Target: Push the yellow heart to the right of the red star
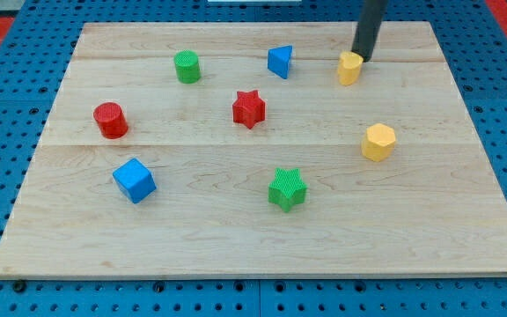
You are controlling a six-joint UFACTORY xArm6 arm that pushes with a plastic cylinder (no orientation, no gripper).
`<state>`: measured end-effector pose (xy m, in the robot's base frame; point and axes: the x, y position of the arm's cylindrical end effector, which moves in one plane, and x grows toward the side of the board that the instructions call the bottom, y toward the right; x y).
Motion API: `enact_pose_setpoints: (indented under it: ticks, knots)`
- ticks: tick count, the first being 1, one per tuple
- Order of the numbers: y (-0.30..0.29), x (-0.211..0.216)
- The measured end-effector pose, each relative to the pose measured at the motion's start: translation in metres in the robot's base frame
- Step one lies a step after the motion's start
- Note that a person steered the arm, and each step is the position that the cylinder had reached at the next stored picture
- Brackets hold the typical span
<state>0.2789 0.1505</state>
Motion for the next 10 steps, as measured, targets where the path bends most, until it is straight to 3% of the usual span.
enact_pose_setpoints:
  ticks: [1,2,4,5,6,8,9,10]
  knots:
    - [-0.069,0.053]
    - [-0.071,0.087]
    - [0.001,0.11]
    - [-0.072,0.117]
    - [-0.105,0.133]
    - [-0.075,0.157]
    - [-0.109,0.178]
    - [-0.143,0.152]
